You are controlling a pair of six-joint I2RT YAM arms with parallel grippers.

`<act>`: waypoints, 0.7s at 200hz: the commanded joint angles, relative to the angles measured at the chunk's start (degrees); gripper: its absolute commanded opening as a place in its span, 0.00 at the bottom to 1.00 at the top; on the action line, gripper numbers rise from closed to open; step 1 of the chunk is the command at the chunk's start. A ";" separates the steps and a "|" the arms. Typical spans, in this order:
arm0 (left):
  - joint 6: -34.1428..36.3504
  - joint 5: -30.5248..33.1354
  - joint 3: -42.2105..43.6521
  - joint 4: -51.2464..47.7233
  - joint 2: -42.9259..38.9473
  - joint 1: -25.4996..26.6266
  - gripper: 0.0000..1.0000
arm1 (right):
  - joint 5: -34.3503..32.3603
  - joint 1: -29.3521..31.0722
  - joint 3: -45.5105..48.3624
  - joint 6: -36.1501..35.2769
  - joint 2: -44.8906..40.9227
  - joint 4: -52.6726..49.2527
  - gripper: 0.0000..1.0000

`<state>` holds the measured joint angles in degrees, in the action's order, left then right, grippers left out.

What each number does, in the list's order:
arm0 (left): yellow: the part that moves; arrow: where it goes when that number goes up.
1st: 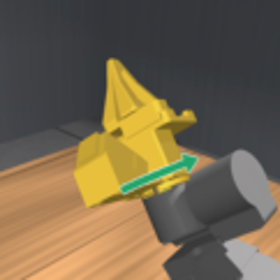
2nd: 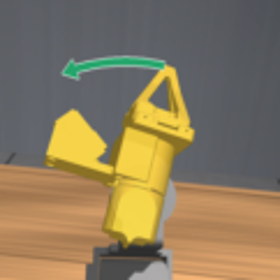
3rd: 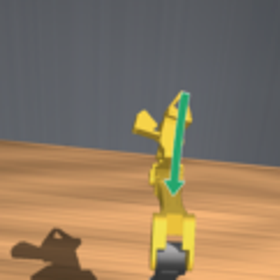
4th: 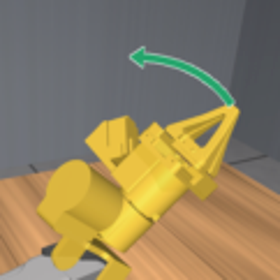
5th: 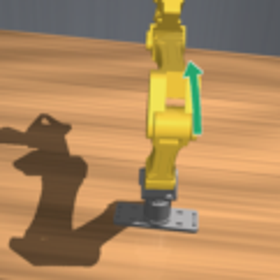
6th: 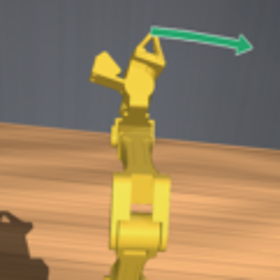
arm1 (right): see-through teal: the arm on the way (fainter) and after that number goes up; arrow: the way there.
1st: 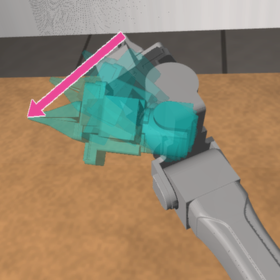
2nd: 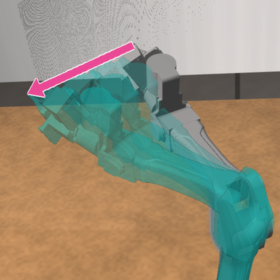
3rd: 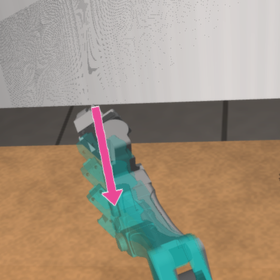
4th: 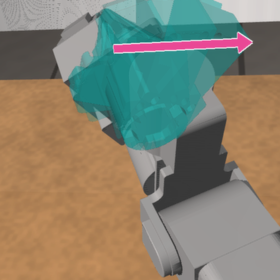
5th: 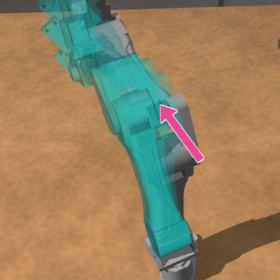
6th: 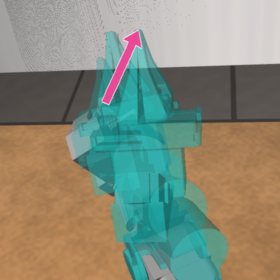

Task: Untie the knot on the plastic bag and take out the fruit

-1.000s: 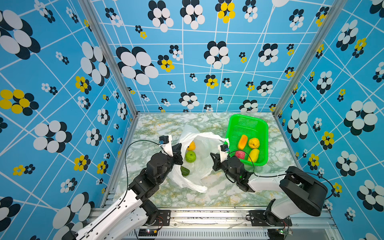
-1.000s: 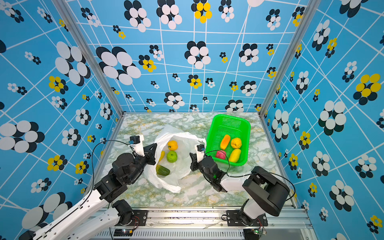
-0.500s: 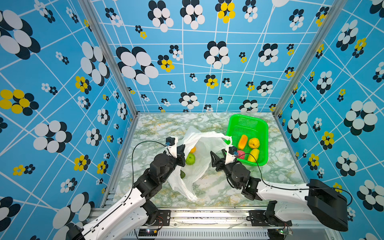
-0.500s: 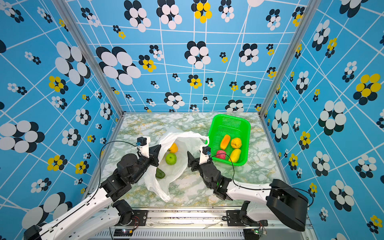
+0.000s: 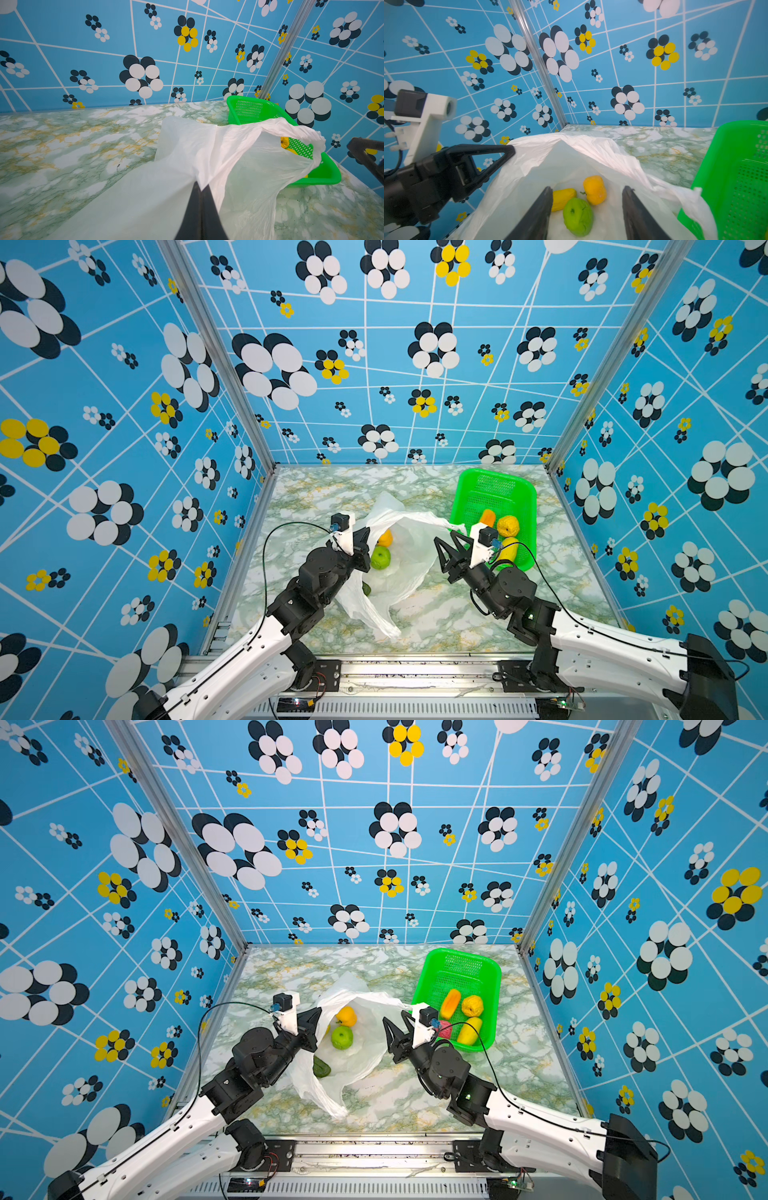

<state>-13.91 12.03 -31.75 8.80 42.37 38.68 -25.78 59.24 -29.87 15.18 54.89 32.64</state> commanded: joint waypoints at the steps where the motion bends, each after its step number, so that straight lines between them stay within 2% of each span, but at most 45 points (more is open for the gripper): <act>1: -0.84 0.75 1.15 1.81 -0.83 -0.51 0.00 | 6.96 1.19 -6.10 -3.07 6.02 -6.76 0.49; 32: -1.27 0.97 0.84 1.11 -0.92 -0.47 0.00 | 6.95 2.21 -9.51 -0.48 19.04 -6.24 0.46; 68: -1.83 0.80 0.81 1.12 -1.05 -0.58 0.00 | 7.09 2.28 -13.01 1.94 29.88 -6.63 0.44; 88: -2.03 0.86 0.76 1.04 -1.06 -0.55 0.00 | 6.64 2.21 -14.71 2.85 34.14 -6.89 0.51; 115: -2.14 0.97 0.80 0.95 -1.24 -0.53 0.00 | 6.35 2.10 -18.10 3.20 39.99 -8.47 0.72; 140: -2.10 1.31 0.85 0.87 -1.74 -0.56 0.00 | 8.78 0.62 -25.02 2.32 46.92 -14.47 0.77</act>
<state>-15.44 12.38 -31.53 9.21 41.87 38.63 -19.05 61.23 -49.04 17.58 96.57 23.88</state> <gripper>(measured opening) 0.040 0.761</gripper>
